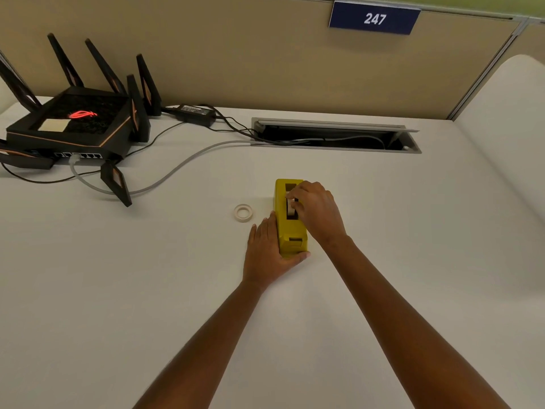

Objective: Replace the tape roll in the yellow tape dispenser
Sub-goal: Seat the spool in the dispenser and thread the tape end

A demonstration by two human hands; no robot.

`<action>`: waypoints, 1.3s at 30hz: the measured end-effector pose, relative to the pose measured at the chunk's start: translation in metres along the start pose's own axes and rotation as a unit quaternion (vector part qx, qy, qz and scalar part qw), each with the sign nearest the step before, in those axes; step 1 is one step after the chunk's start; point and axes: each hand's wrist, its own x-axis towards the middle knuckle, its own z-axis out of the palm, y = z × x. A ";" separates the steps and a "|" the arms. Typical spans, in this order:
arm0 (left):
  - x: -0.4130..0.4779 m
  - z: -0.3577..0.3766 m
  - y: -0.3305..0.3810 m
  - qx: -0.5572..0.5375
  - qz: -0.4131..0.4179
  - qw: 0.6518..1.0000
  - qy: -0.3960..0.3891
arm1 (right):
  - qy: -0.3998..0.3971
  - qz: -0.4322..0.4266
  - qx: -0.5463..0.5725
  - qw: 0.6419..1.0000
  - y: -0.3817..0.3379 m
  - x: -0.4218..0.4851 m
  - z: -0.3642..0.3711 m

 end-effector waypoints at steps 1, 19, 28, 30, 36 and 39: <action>0.000 0.000 0.000 0.000 0.001 1.000 -0.001 | 0.004 -0.004 -0.002 1.000 0.000 0.000 0.000; 0.001 0.001 -0.001 -0.010 -0.005 1.000 -0.005 | -0.039 0.003 -0.030 0.999 0.000 0.004 -0.007; 0.000 0.000 0.000 -0.002 -0.003 1.000 -0.005 | -0.043 -0.006 -0.044 0.998 0.002 0.005 -0.007; -0.001 -0.001 0.001 -0.006 -0.004 1.000 -0.007 | -0.043 -0.007 -0.055 0.998 0.002 0.005 -0.006; -0.001 -0.001 0.001 -0.005 0.000 1.000 -0.002 | -0.035 -0.018 -0.057 0.998 0.001 0.005 -0.005; 0.000 0.000 0.000 -0.011 -0.002 1.000 -0.006 | -0.037 -0.026 -0.062 0.997 0.001 0.006 -0.006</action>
